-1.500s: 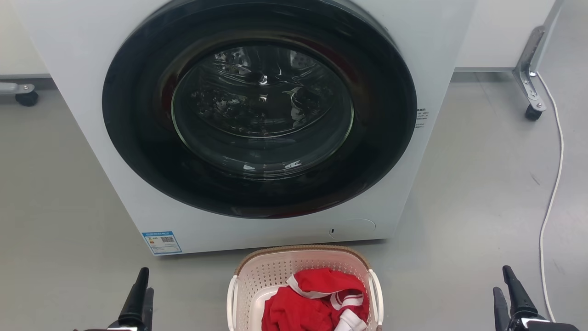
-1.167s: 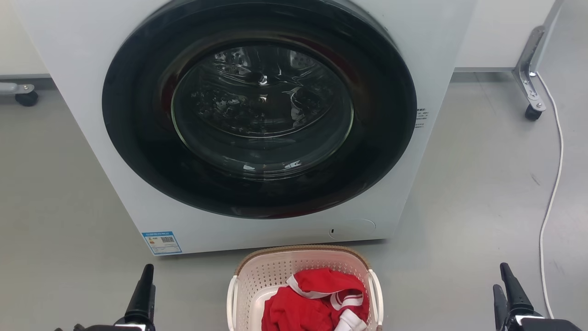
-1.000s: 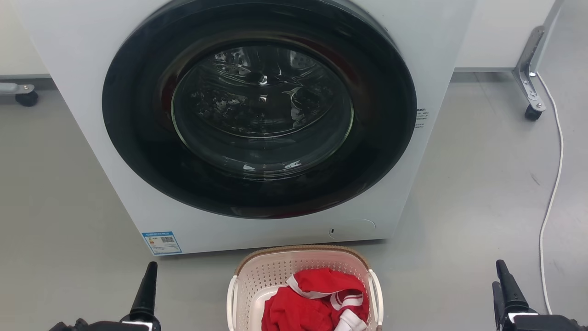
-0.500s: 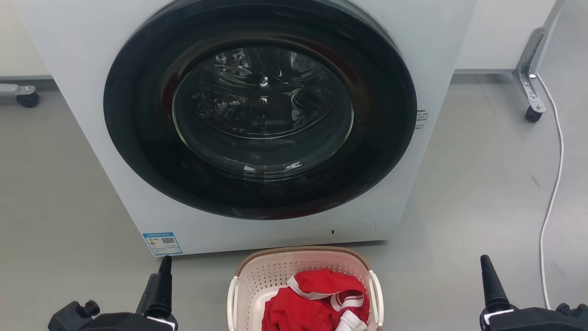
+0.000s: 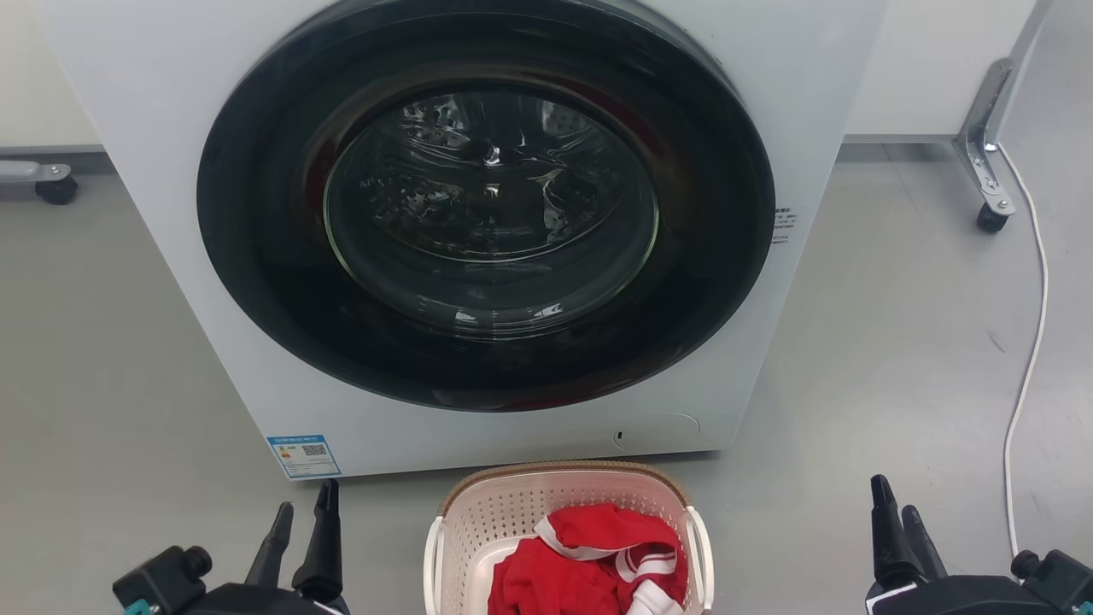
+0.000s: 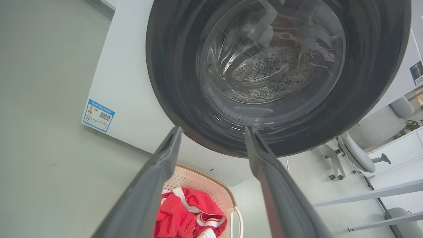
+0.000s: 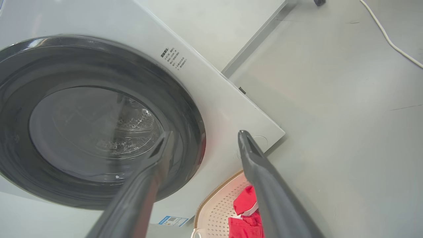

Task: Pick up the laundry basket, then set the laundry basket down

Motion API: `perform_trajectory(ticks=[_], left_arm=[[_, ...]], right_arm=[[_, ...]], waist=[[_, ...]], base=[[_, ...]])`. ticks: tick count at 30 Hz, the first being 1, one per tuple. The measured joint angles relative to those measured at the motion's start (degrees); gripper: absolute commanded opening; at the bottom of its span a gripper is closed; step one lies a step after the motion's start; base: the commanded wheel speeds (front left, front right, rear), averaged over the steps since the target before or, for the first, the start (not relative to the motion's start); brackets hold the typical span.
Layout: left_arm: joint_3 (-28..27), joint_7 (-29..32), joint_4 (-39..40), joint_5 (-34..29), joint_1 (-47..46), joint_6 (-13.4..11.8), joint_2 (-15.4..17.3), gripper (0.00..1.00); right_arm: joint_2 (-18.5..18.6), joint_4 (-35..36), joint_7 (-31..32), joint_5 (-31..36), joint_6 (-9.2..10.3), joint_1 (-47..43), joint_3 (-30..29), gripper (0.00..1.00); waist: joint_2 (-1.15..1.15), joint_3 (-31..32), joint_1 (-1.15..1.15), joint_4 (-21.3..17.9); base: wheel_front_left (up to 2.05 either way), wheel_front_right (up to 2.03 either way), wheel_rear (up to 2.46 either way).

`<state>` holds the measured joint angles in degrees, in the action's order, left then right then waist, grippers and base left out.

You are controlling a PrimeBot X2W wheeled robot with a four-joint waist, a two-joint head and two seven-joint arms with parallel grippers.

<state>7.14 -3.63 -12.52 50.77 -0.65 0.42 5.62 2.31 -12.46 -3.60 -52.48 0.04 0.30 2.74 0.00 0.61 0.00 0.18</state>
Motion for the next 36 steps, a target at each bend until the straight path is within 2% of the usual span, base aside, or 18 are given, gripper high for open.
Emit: perform_trajectory(ticks=[36], left_arm=[[6.91,-7.64,7.40,-33.45,2.28,-5.24,1.62,1.00]], right_arm=[[0.21,7.45,-7.60,31.53,5.03,-2.46,6.50,1.00]], waist=[[0.00,0.49,0.00,0.17]], base=[[0.00,0.00,0.00]])
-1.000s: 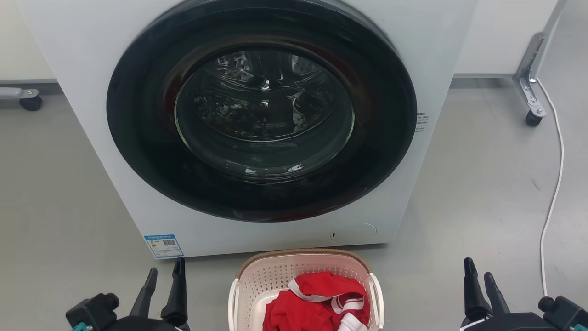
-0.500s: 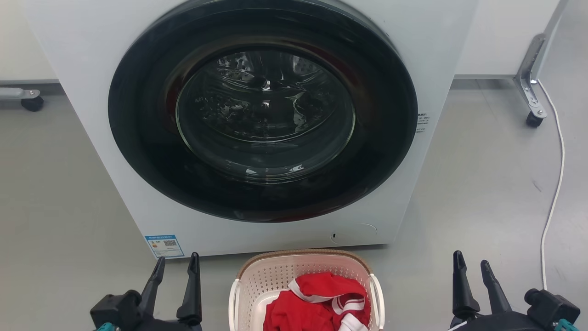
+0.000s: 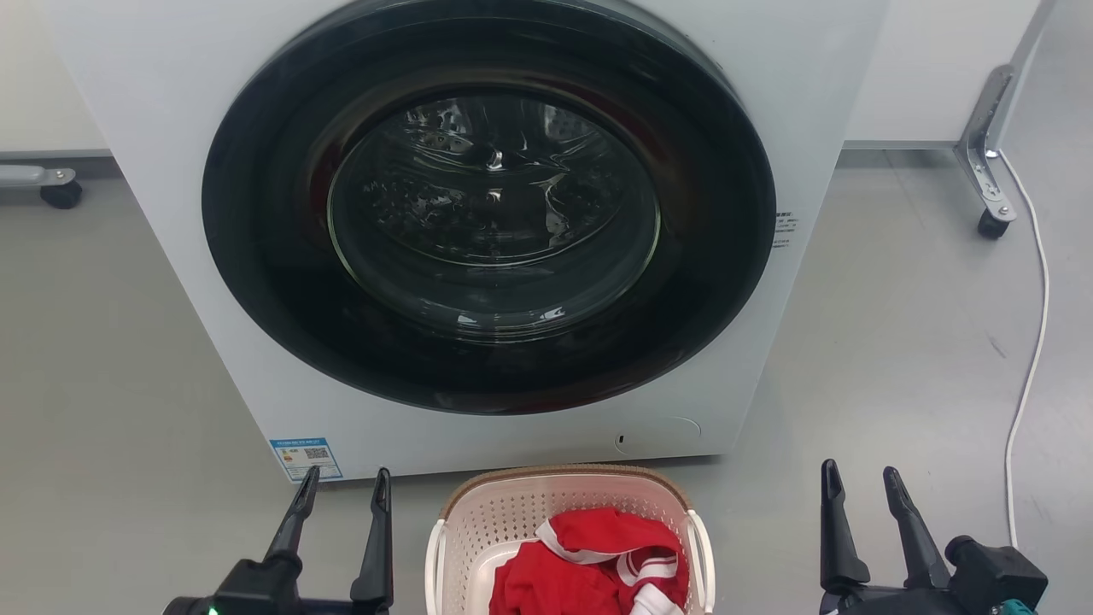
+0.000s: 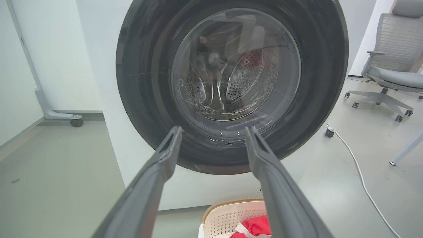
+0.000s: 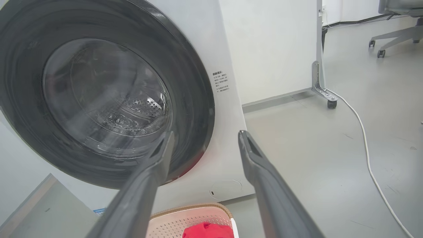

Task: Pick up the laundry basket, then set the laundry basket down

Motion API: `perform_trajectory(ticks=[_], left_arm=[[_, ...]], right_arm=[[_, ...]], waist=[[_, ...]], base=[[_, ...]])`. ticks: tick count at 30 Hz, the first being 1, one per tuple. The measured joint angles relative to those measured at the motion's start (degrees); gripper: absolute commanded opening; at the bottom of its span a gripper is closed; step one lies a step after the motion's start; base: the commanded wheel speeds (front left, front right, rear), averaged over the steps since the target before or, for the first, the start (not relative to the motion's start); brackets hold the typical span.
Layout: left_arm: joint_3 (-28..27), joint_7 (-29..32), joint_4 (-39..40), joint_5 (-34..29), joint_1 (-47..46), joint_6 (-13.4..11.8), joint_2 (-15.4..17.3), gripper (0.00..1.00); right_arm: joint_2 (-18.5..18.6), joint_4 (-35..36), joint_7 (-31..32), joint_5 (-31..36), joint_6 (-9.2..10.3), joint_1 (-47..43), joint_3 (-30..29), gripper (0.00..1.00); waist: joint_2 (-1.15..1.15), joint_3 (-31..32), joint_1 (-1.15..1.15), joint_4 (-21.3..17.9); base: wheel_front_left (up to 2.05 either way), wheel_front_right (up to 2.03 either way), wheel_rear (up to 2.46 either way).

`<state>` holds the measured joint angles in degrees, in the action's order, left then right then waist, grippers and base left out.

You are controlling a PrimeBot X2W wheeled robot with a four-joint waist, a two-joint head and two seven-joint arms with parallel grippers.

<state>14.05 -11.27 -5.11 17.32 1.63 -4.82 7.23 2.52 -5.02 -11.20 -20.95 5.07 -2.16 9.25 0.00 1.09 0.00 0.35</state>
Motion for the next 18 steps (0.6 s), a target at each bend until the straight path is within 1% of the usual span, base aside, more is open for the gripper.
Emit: perform_trajectory(ticks=[13,18], left_arm=[[1.76,-2.69,2.68,-10.50,0.67,-1.81,0.30,1.00],[2.04,-3.04,3.20,-12.40,1.19,-2.27,0.52,1.00]], right_arm=[[0.08,2.88,-2.67,10.68,1.72,-1.01,2.04,1.00],[0.09,3.35,-3.10,12.65,2.08,-1.44,2.35,1.00]], waist=[[0.00,0.24,0.00,0.04],[0.00,0.32,0.00,0.04]], base=[[0.00,0.00,0.00],[0.00,0.00,0.00]])
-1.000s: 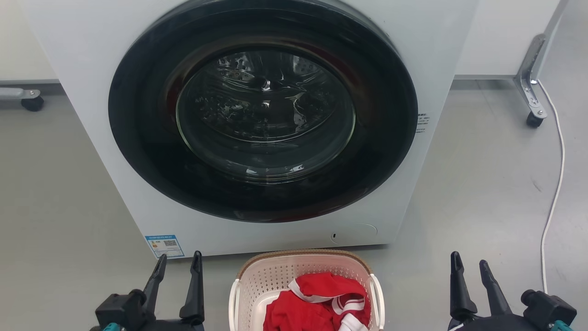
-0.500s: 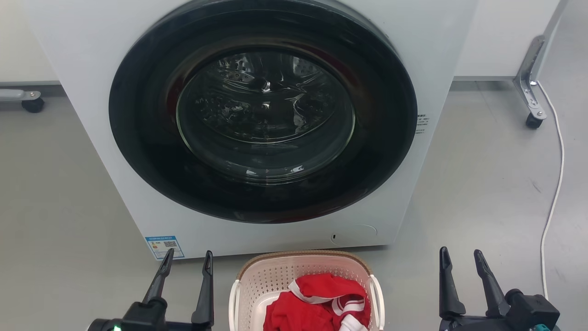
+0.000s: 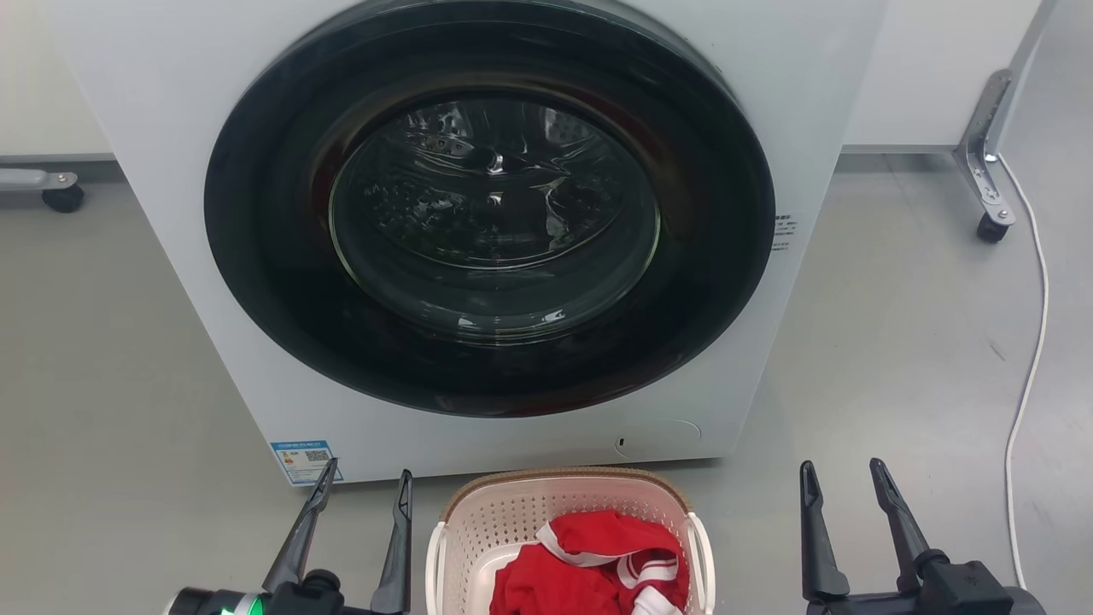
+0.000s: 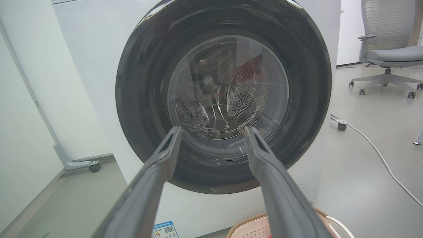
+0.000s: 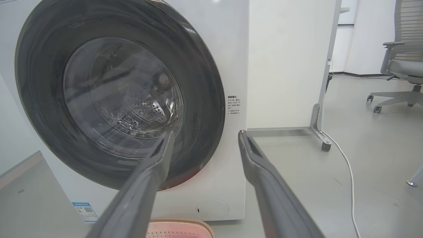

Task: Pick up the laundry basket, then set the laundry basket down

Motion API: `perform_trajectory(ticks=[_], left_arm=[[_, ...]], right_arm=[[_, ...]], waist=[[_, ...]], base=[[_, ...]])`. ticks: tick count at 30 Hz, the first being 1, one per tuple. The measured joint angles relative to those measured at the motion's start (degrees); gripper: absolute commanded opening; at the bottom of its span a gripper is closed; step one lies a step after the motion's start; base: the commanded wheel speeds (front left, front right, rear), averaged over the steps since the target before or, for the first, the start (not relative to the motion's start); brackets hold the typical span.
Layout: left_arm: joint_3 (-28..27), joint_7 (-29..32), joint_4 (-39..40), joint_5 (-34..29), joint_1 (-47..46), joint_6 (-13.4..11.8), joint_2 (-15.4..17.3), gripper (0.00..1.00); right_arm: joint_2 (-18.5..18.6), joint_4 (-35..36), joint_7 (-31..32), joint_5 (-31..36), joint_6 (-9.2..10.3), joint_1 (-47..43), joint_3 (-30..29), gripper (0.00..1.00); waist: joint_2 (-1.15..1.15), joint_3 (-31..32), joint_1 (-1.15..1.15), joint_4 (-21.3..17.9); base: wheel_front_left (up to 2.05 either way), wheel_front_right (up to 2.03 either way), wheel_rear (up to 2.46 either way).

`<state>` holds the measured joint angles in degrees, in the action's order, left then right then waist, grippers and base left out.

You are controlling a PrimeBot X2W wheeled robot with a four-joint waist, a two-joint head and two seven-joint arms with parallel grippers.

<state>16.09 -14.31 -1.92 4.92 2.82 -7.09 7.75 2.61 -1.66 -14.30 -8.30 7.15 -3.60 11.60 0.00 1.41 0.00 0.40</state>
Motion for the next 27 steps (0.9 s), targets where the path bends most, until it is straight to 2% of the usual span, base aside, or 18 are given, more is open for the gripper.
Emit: perform_trajectory(ticks=[27], left_arm=[[-2.13,0.00,0.53,0.65,0.89,0.03,-0.01,1.00]], right_arm=[[0.00,-0.01,-0.24,0.00,-0.10,-0.37,-0.91,1.00]], waist=[[0.00,-1.66,0.00,-0.02]], base=[[0.00,0.00,0.00]])
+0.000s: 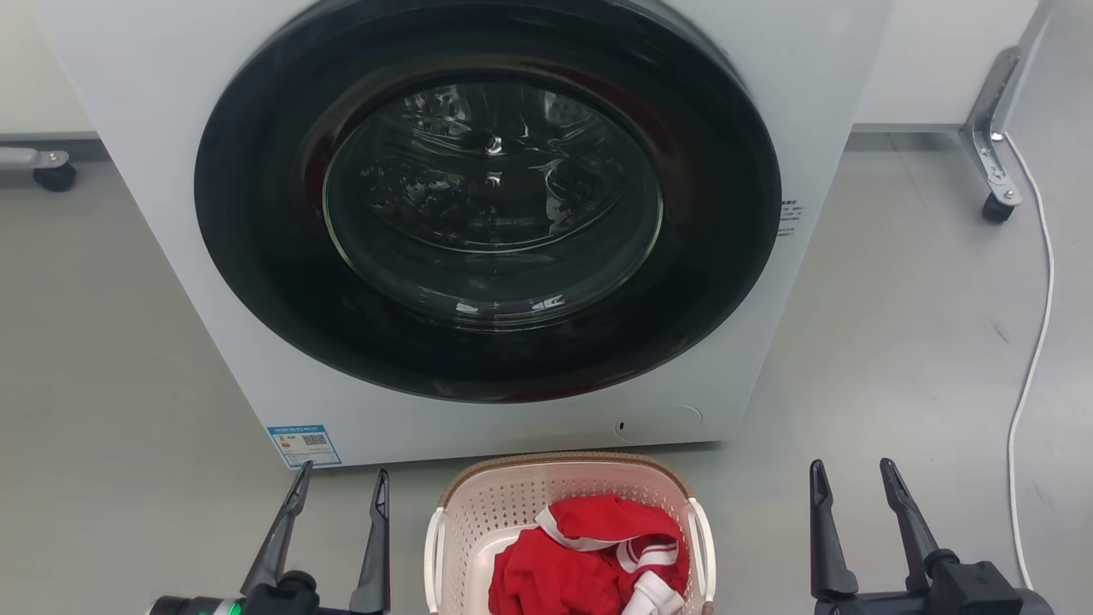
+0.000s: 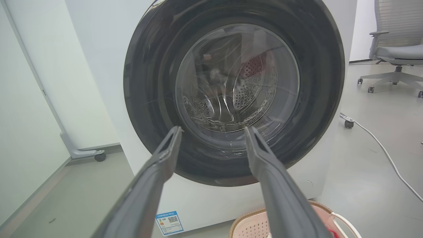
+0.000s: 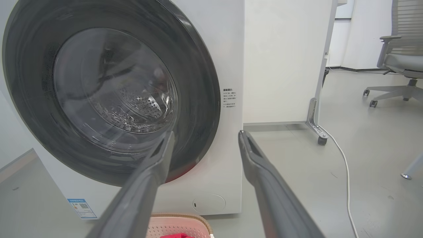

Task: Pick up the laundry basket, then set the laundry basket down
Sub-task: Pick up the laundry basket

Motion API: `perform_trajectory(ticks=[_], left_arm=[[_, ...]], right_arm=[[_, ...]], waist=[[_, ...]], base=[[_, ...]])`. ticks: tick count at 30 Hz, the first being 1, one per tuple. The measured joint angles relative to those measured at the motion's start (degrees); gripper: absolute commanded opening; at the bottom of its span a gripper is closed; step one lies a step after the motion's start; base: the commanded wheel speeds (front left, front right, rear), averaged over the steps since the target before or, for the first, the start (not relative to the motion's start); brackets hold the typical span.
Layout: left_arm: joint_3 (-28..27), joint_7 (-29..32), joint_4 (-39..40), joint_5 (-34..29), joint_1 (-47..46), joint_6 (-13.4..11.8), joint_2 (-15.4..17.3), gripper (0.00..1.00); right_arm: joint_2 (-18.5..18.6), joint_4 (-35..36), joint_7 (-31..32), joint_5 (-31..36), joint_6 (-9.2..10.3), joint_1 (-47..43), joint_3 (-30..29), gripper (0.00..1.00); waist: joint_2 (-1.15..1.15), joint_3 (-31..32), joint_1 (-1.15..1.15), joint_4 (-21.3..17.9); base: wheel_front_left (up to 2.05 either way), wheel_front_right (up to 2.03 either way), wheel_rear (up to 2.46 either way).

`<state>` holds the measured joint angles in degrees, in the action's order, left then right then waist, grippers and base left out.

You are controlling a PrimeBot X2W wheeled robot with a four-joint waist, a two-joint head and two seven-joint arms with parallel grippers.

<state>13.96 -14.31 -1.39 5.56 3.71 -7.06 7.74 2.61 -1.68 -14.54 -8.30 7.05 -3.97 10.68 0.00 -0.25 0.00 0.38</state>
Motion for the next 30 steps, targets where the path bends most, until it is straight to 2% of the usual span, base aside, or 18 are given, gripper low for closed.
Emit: perform_trajectory(ticks=[10,18,24,30], left_arm=[[-2.14,0.00,-3.98,2.04,-4.83,0.55,-0.57,1.00],[-2.32,0.00,-11.70,3.12,-10.77,1.11,-1.71,1.00],[-1.90,0.01,-18.78,4.44,-14.87,2.53,-2.56,1.00],[-2.09,0.10,-24.70,5.56,-19.22,2.63,-3.37,1.00]], right_arm=[[0.24,-4.78,-0.15,-0.69,-1.09,7.68,-1.90,1.00],[0.30,-12.88,-0.16,-2.35,-1.87,13.69,-2.59,1.00],[0.32,-19.14,-0.15,-2.80,-2.27,18.17,-2.53,1.00],[0.35,-24.50,0.25,-3.02,-2.54,22.87,-2.23,1.00]], waist=[[0.00,-5.72,0.00,-0.06],[-0.01,-11.99,0.01,-0.13],[-0.01,-16.96,0.01,-0.12],[-0.01,-22.03,0.01,-0.06]], base=[[0.00,0.00,0.00],[0.00,0.00,0.00],[0.00,0.00,0.00],[0.00,0.00,0.00]])
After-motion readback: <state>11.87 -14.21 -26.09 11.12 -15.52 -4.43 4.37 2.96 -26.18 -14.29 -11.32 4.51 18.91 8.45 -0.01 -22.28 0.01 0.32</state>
